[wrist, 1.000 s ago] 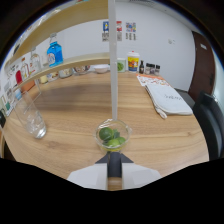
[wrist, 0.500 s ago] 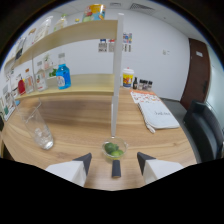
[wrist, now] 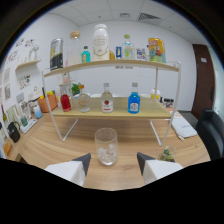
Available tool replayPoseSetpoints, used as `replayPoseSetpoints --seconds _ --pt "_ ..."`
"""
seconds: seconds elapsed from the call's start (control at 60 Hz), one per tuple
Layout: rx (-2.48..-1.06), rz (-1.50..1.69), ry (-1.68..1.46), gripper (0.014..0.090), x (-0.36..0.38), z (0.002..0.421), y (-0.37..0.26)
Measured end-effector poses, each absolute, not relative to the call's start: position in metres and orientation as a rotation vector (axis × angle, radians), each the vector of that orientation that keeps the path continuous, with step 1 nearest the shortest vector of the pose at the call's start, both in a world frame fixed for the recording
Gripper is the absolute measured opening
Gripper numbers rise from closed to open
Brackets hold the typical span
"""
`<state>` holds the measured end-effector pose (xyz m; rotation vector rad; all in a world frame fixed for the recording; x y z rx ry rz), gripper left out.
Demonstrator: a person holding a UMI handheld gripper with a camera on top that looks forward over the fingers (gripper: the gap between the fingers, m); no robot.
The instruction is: Make me a cup of Mojito.
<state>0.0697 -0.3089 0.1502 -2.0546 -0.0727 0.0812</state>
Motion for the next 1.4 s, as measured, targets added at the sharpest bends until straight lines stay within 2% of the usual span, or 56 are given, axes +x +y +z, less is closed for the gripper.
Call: replayPoseSetpoints --seconds 0.217,0.367,0.483,0.55,0.683,0.917,1.15,1.4 --pt "-1.984 0.127 -0.095 0.0862 0.024 0.190 -0.263" --pt "-1.954 0.100 -0.051 0.0864 0.025 0.215 -0.209" --pt "-1.958 0.051 -0.044 0.0857 0.031 0.218 -0.171" --pt "-1.976 0.028 -0.043 0.0824 0.034 0.212 -0.154" --pt "-2.022 0.018 -0.028 0.0695 0.036 0.195 -0.129" --pt "-2.042 0.029 -0.010 0.0361 0.036 0.182 -0.111" --pt "-2.045 0.060 -0.033 0.0344 0.034 0.184 -0.114" --pt "-2.002 0.049 -0.019 0.0336 0.064 0.211 -0.153"
